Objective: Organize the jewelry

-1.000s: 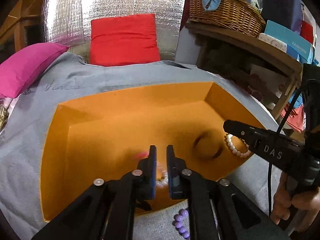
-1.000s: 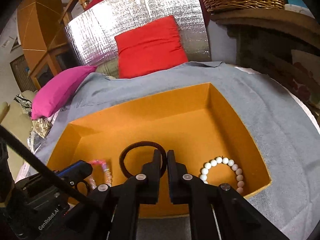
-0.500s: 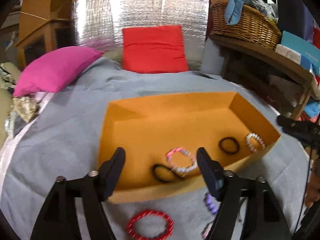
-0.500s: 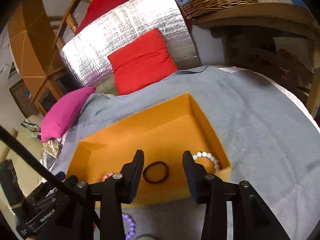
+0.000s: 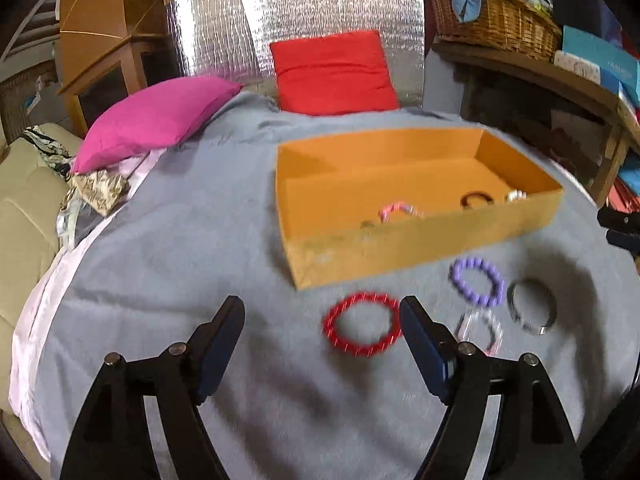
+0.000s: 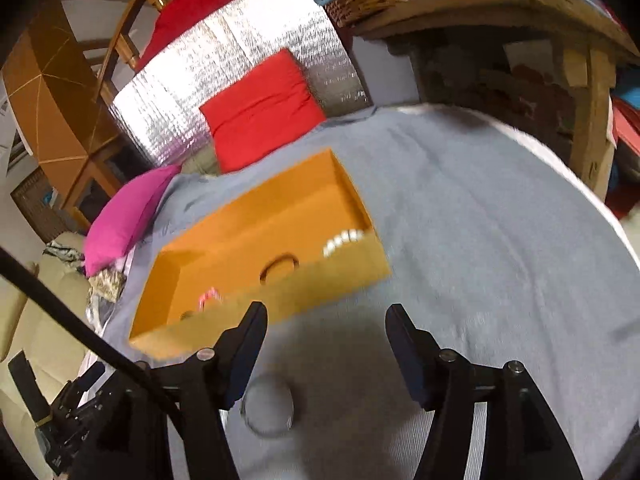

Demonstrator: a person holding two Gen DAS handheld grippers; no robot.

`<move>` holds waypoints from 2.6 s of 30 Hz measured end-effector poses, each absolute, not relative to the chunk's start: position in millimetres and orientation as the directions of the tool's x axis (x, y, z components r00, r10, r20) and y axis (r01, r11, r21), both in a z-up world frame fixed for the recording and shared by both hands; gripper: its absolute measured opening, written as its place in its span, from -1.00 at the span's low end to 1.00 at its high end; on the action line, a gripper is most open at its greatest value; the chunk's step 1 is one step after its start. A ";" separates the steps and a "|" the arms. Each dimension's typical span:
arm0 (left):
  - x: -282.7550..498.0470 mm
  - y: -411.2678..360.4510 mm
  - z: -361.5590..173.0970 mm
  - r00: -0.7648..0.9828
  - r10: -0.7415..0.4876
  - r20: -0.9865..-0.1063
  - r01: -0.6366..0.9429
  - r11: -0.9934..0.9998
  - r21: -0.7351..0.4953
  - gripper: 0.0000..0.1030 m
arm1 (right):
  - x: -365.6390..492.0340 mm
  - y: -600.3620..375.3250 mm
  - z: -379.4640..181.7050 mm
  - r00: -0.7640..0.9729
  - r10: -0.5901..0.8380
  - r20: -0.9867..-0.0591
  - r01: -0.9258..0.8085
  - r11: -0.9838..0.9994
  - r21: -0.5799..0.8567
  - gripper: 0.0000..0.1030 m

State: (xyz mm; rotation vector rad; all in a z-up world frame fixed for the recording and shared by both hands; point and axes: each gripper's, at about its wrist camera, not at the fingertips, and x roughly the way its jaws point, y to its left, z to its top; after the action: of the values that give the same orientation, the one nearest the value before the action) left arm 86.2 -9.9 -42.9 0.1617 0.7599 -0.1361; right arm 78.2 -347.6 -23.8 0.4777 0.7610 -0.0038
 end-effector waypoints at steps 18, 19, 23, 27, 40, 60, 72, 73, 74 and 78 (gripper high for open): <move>95.7 7.0 -63.0 0.625 -0.143 -0.767 0.250 0.968 0.023 0.55 | 84.3 -284.3 -48.2 0.575 0.235 -0.784 0.000 0.958 0.286 0.15; 98.3 8.2 -64.6 0.619 -0.138 -0.773 0.240 0.971 0.018 0.55 | 84.8 -283.4 -49.5 0.569 0.233 -0.788 0.001 0.959 0.285 0.15; 102.0 9.1 -69.5 0.602 -0.127 -0.789 0.222 0.975 0.013 0.55 | 89.2 -281.1 -51.8 0.558 0.235 -0.796 0.007 0.958 0.288 0.15; 102.0 4.9 -73.1 0.598 -0.106 -0.795 0.225 0.974 0.039 0.55 | 89.1 -275.4 -54.5 0.548 0.231 -0.804 -0.002 0.962 0.274 0.16; 104.5 -13.0 -77.3 0.584 -0.091 -0.807 0.250 0.966 0.071 0.55 | 90.1 -281.7 -64.8 0.513 0.246 -0.823 0.011 0.956 0.293 0.17; 106.6 -27.3 -81.4 0.592 -0.040 -0.805 0.250 0.958 0.137 0.55 | 94.8 -275.8 -74.8 0.490 0.264 -0.831 0.003 0.953 0.304 0.19; 120.7 -24.1 -89.0 0.566 -0.028 -0.824 0.235 0.963 0.129 0.55 | 97.9 -273.4 -77.7 0.489 0.274 -0.828 -0.008 0.951 0.310 0.19; 122.4 -22.5 -89.7 0.562 -0.031 -0.827 0.231 0.965 0.120 0.55 | 97.8 -273.4 -77.8 0.489 0.275 -0.828 -0.007 0.950 0.312 0.19; 124.8 -20.4 -90.6 0.554 -0.038 -0.832 0.225 0.969 0.106 0.55 | 98.2 -272.8 -77.7 0.489 0.277 -0.827 -0.007 0.950 0.314 0.20; 130.7 -16.7 -92.9 0.538 -0.049 -0.841 0.211 0.974 0.078 0.55 | 97.6 -272.3 -77.1 0.490 0.281 -0.825 -0.009 0.948 0.317 0.20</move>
State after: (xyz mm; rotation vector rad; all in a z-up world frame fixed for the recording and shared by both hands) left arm 130.7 -16.7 -92.9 0.1778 0.9916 -0.1556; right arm 97.6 -272.3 -77.1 0.2876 1.0477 0.1787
